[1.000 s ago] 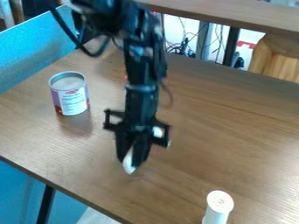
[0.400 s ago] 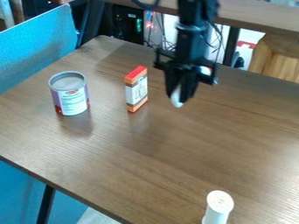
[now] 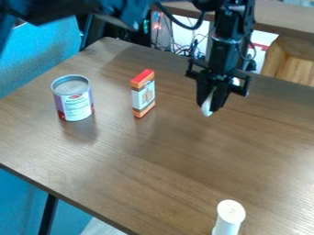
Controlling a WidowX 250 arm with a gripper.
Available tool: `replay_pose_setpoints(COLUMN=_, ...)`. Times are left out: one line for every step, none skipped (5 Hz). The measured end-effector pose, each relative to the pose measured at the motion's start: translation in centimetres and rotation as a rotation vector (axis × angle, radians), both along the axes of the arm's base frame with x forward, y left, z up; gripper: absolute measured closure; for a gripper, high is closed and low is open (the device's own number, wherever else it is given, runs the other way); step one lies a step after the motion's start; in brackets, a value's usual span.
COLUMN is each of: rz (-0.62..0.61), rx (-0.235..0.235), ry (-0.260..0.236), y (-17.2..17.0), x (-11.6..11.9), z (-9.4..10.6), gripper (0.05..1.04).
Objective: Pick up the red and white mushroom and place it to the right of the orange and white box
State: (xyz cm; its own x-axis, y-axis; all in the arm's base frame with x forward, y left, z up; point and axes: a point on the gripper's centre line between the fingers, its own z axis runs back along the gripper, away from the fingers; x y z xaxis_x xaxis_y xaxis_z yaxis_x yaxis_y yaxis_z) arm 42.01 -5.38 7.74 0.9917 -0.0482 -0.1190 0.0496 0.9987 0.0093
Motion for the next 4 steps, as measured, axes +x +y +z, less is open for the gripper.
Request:
replay_pose_setpoints(rz=0.021, rx=0.012, ry=0.079, y=0.1, x=1.1, z=-2.3, gripper=0.765)
replay_pose_setpoints(rz=0.083, rx=0.025, ry=0.152, y=1.6, x=1.3, z=-4.3, gripper=0.765)
replay_pose_setpoints(rz=0.127, rx=0.028, ry=0.182, y=3.0, x=1.3, z=-4.8, gripper=0.703)
replay_pose_setpoints(rz=0.138, rx=0.008, ry=0.189, y=2.9, x=1.0, z=-5.2, gripper=0.409)
